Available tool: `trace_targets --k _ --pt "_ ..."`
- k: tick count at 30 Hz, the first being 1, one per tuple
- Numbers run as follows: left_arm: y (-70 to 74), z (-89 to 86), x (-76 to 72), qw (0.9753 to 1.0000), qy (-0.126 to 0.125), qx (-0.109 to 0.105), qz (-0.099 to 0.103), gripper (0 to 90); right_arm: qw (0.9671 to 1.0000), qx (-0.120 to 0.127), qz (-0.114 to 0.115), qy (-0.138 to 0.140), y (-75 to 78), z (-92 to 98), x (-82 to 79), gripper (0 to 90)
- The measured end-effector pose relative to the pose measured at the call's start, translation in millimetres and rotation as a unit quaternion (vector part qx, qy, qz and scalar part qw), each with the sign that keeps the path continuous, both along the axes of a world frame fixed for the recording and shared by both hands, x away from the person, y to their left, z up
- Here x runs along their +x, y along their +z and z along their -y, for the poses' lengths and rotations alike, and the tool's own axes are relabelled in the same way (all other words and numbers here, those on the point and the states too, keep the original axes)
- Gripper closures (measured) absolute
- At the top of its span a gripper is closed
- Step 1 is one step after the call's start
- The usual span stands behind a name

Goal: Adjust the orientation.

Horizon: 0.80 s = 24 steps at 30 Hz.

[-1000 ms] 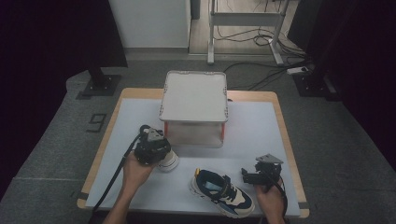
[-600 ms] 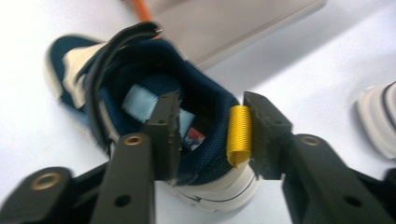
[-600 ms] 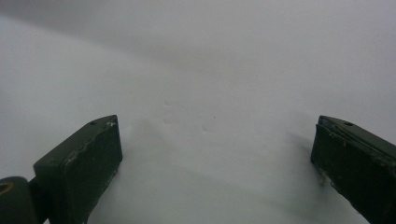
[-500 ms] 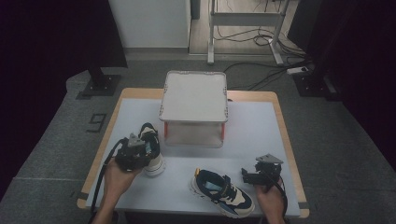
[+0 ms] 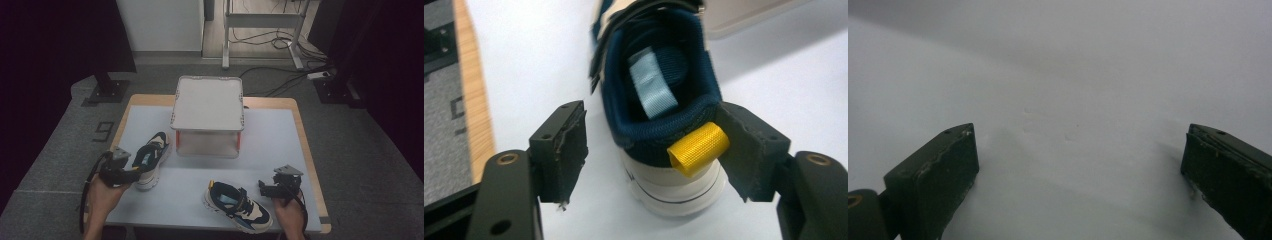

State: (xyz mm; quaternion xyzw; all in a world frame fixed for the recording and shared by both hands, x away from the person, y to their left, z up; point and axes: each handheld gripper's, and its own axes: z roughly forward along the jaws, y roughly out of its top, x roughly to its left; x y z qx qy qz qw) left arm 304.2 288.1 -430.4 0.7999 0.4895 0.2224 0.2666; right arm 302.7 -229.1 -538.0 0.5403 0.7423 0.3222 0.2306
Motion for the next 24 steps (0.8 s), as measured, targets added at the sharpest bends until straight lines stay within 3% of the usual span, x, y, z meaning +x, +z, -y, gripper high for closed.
trace_targets --k 4,10,14,24 --pt "-3.6 -13.5 -4.4 0.9999 0.01 -0.004 0.006 26.5 1.0 0.0 0.0 0.0 0.0 0.0 0.0 1.4" --pt "-18.4 -17.1 -0.7 0.9987 0.013 -0.048 -0.009 16.4 1.0 0.0 0.0 0.0 0.0 0.0 0.0 1.4" --pt "-28.4 -11.0 7.2 0.9976 0.011 -0.067 -0.015 15.4 1.0 0.0 0.0 0.0 0.0 0.0 0.0 1.4" --pt "-46.5 3.9 23.5 0.9975 0.023 -0.062 -0.026 17.5 1.0 0.0 0.0 0.0 -0.1 -0.1 0.0 1.5"
